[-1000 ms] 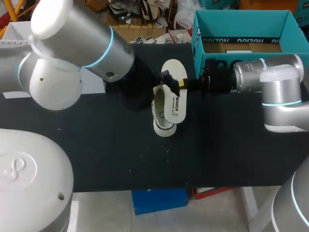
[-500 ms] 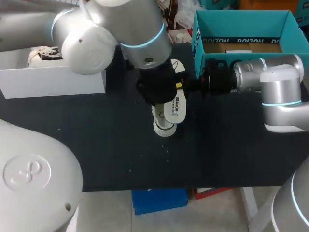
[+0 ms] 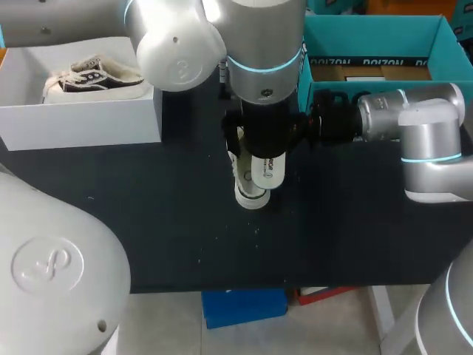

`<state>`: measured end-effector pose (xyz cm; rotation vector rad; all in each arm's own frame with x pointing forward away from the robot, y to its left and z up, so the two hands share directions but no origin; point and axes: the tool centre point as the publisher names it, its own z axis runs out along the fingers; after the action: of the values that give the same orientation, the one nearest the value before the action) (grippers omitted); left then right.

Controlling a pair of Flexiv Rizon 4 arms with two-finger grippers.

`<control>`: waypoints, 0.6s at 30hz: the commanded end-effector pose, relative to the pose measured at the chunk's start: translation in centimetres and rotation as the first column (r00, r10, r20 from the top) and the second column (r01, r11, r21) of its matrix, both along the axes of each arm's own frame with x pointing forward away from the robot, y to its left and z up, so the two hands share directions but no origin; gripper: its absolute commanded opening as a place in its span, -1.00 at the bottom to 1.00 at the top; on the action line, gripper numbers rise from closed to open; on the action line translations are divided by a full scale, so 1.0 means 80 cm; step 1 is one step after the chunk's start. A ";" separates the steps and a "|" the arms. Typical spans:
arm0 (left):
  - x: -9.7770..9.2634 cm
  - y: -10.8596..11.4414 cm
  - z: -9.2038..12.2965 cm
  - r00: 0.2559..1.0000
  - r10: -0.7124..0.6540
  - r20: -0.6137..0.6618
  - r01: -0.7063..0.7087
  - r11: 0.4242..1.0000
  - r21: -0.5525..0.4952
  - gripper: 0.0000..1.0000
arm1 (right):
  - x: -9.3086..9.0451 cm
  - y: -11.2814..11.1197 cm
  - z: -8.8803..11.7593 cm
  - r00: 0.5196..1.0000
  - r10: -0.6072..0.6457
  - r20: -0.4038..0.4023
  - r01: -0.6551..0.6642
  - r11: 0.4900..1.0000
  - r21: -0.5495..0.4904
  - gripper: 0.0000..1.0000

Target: Take the shoe out of the shoebox, open the shoe tongue, remove and reinsert the insole, then place the shoe into the shoebox

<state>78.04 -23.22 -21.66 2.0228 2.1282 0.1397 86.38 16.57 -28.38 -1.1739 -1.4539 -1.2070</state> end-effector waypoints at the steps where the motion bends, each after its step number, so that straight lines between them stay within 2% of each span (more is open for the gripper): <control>1: 0.004 -0.003 -0.011 1.000 -0.003 0.011 0.003 1.000 -0.003 1.00 | 0.001 0.001 0.000 1.000 0.001 -0.001 -0.001 1.000 -0.003 -1.00; 18: 0.054 -0.007 -0.016 1.000 -0.018 0.020 0.018 1.000 0.002 1.00 | 0.001 0.001 0.000 1.000 0.001 -0.001 -0.001 1.000 -0.003 -1.00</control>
<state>81.54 -23.42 -22.74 2.0222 2.0927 0.1626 86.38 16.57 -28.38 -1.1738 -1.4539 -1.2069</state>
